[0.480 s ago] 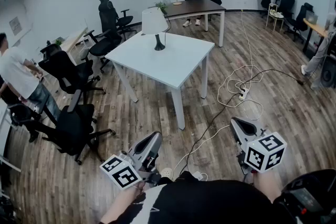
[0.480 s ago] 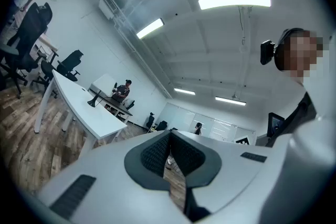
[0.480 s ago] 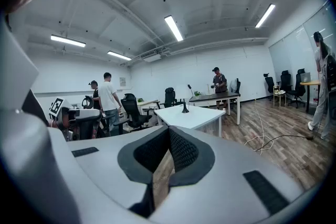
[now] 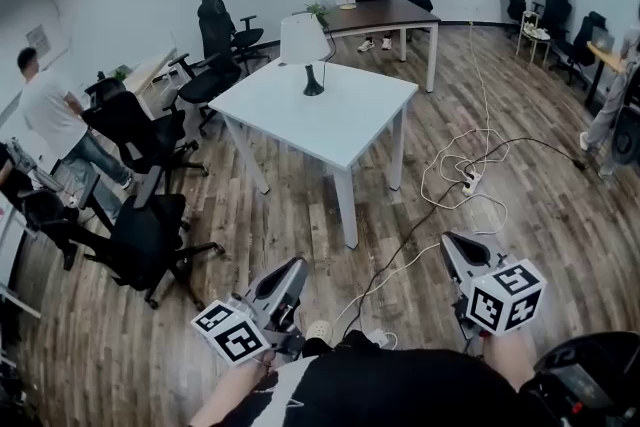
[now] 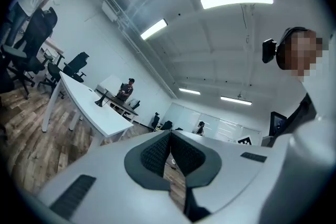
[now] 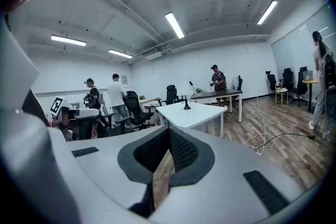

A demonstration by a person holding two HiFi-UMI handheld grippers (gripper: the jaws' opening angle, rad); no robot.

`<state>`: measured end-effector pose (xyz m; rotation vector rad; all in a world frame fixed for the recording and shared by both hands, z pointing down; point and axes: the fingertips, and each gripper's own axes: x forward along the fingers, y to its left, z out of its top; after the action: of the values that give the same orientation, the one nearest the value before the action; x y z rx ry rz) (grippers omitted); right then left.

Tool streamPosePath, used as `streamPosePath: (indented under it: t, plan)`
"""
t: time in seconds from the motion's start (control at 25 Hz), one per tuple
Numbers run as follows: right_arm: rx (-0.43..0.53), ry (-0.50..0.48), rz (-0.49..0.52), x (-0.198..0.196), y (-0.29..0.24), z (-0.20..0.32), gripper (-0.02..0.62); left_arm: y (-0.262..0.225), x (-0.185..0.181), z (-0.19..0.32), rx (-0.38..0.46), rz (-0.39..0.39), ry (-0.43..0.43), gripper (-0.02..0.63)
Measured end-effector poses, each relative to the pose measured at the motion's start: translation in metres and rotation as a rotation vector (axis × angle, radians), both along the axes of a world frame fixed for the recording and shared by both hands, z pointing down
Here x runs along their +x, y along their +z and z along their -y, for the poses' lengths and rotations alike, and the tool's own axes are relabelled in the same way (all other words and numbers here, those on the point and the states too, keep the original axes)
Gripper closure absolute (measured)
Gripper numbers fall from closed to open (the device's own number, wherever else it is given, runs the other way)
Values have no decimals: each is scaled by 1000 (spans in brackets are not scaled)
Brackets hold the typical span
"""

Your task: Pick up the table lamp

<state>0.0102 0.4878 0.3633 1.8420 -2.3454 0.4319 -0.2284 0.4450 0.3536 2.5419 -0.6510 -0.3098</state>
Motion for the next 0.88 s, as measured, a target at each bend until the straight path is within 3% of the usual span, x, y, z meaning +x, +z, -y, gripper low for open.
streamPosePath:
  t: [0.28, 0.48, 0.6, 0.88]
  plan:
    - [-50, -8, 66, 5, 30, 18, 580, 21, -18, 8, -14, 16, -76, 591]
    - [-83, 12, 65, 14, 44, 52, 580, 33, -9, 51, 1, 81, -83, 589]
    - [-129, 34, 53, 25, 54, 77, 580, 32, 0, 92, 19, 61, -98, 588]
    - [-154, 133, 61, 39, 57, 171, 580, 38, 29, 209, -26, 13, 41, 590]
